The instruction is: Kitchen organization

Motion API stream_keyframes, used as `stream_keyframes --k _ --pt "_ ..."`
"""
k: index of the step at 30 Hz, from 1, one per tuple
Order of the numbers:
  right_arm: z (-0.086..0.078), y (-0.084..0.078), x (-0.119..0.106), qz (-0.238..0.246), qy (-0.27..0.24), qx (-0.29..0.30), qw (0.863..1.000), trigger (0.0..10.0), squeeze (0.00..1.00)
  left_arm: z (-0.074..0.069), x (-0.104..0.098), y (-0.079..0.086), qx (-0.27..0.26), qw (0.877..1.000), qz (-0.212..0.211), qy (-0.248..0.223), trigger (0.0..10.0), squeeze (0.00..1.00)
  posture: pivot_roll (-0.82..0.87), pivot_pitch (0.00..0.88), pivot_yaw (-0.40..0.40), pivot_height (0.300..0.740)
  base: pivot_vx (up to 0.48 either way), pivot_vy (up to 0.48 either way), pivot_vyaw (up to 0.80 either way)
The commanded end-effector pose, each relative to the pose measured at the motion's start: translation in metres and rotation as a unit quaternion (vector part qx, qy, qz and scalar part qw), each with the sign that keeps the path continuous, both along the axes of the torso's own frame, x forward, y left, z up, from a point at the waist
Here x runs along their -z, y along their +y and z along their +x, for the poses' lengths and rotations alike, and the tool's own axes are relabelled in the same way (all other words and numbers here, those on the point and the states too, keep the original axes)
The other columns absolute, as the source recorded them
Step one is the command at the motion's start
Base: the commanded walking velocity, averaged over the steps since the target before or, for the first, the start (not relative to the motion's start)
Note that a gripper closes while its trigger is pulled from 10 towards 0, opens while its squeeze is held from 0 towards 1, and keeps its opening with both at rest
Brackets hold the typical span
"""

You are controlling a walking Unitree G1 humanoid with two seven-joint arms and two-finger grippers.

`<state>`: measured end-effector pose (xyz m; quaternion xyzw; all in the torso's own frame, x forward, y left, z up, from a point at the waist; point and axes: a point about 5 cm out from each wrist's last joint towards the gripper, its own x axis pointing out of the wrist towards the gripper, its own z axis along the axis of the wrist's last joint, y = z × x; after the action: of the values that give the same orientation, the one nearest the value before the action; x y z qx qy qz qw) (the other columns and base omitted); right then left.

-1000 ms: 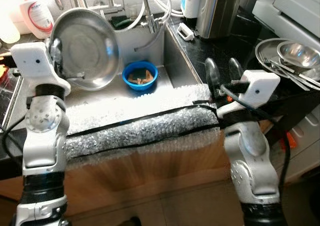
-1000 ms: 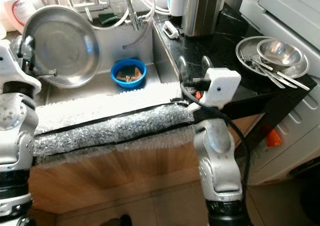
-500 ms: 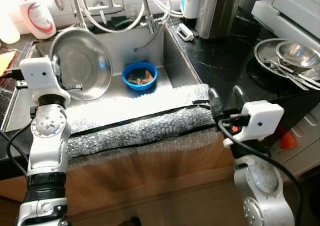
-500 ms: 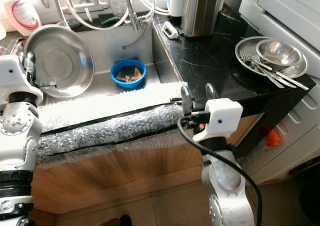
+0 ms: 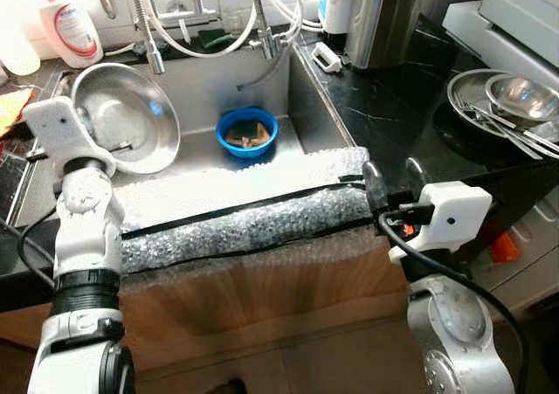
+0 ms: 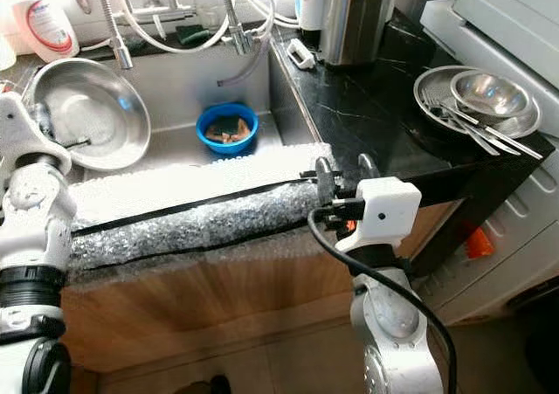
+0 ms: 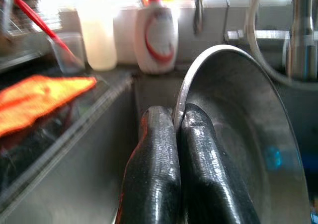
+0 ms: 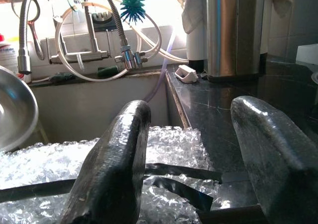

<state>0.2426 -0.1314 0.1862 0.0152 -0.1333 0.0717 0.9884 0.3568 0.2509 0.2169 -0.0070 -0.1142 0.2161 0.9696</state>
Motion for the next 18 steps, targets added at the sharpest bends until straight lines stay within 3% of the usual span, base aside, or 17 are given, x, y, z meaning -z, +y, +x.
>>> stream_keyframes --k 1,7,13,14,16,17,18 --pt "-0.001 0.003 -0.003 0.003 -0.003 -0.004 1.000 10.0 0.00 0.002 0.004 0.004 -0.004 1.000 0.006 0.024 10.0 0.00 -0.11 0.071 0.062 0.740 0.000 0.000 0.00" --pt "0.000 0.006 -0.002 0.007 0.002 -0.007 1.000 10.0 0.00 0.005 0.020 -0.006 0.014 0.995 0.044 0.085 10.0 0.00 -0.11 0.058 0.064 0.740 0.000 0.000 0.00" --pt "0.000 0.007 -0.001 0.007 0.005 -0.010 1.000 10.0 0.00 0.007 0.027 -0.010 0.029 0.992 0.051 0.111 10.0 0.00 -0.11 0.054 0.068 0.740 0.000 0.000 0.00" --pt "0.001 0.008 0.000 0.006 0.006 -0.011 1.000 10.0 0.00 0.007 0.031 -0.012 0.039 0.990 0.053 0.125 10.0 0.23 -0.11 0.056 0.068 0.740 0.000 0.000 0.00" --pt "0.001 0.008 0.000 0.006 0.007 -0.012 1.000 10.0 0.00 0.007 0.034 -0.014 0.046 0.988 0.054 0.137 10.0 0.28 -0.10 0.060 0.068 0.740 0.000 0.000 0.00" --pt "0.001 0.008 -0.001 0.007 0.008 -0.013 1.000 10.0 0.00 0.008 0.038 -0.017 0.057 0.986 0.051 0.148 10.0 0.92 -0.10 0.072 0.068 0.740 0.000 0.000 0.00" --pt "0.002 0.008 -0.001 0.007 0.009 -0.013 1.000 10.0 0.00 0.007 0.042 -0.019 0.063 0.985 0.039 0.157 10.0 1.00 -0.10 0.077 0.065 0.740 0.000 0.000 0.00"
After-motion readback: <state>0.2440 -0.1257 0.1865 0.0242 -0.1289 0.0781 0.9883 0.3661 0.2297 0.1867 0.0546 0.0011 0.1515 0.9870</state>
